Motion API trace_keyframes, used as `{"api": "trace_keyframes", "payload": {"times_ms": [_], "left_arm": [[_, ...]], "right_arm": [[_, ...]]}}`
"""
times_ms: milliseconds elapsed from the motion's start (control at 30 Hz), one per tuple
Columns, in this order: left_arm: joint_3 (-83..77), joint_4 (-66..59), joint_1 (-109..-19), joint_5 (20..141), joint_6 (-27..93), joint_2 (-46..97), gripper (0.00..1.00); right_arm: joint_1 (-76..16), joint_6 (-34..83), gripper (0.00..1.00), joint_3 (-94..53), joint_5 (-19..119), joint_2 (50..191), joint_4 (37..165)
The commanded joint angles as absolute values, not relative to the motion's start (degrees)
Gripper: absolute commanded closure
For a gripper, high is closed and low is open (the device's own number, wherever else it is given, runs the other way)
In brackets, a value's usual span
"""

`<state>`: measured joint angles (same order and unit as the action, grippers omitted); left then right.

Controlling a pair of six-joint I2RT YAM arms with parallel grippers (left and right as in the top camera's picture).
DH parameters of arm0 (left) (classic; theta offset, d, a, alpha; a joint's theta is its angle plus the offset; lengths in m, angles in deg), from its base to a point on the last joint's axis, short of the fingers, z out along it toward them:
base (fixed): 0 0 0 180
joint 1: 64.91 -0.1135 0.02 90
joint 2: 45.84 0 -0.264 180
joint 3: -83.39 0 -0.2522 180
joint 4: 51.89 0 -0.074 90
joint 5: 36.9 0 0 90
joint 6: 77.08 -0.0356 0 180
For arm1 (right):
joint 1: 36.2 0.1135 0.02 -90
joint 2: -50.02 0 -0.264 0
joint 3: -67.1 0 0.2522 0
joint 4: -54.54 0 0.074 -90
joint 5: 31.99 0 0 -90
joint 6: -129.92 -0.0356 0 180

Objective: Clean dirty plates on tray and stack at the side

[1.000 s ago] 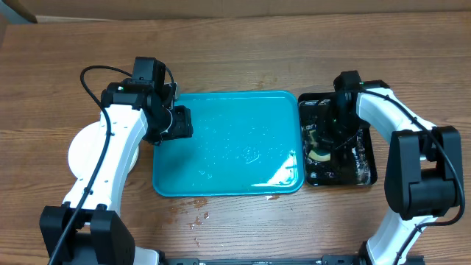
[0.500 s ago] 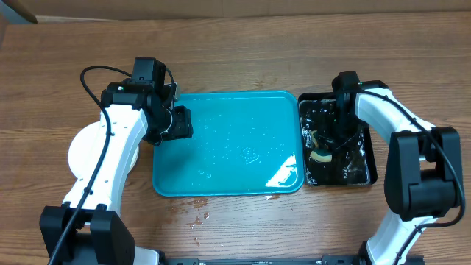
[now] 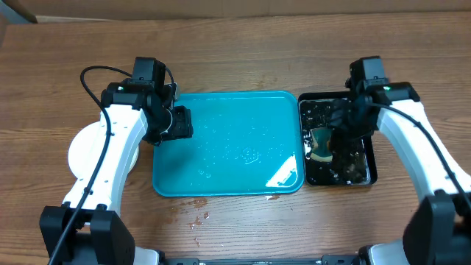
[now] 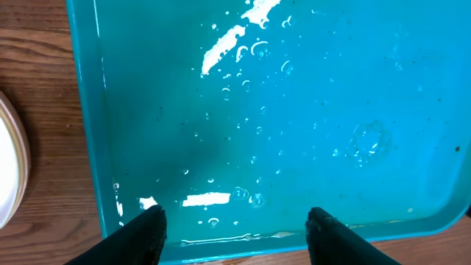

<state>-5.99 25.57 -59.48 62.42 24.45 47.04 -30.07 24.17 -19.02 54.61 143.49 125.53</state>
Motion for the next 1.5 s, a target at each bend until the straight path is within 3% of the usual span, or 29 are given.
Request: {"api": "trace_keyframes", "payload": {"times_ms": [0,33,267,600,667,733,1100,1467], "left_arm": [[-5.86,25.79,-59.26,60.47,23.22,45.75,0.18],[-5.86,25.90,-59.26,60.28,23.20,45.73,0.00],[-5.86,30.75,-59.26,59.73,25.85,45.73,0.00],[-10.03,33.40,-58.91,59.40,25.82,37.34,0.00],[-13.03,31.21,-58.89,59.29,25.82,32.51,0.00],[-16.76,28.70,-58.86,59.29,25.82,26.54,0.00],[-33.02,18.34,-58.89,58.62,25.76,-7.36,0.00],[-33.42,18.64,-58.89,57.98,25.78,-11.56,0.00]], "right_arm": [[-29.11,30.07,0.46,-19.17,53.95,140.47,124.92],[-29.02,31.18,0.46,-19.17,53.17,140.21,125.05],[-29.02,29.83,0.43,-19.17,51.79,139.58,130.71],[-29.02,27.47,0.24,-17.78,53.67,127.91,133.57],[-29.02,27.36,0.17,-16.18,53.67,124.17,132.35],[-29.02,27.23,0.00,-13.78,53.89,119.84,130.84],[-29.02,26.20,0.00,1.66,55.40,91.89,125.64],[-29.02,26.20,0.00,1.63,55.40,87.97,128.66]]}}
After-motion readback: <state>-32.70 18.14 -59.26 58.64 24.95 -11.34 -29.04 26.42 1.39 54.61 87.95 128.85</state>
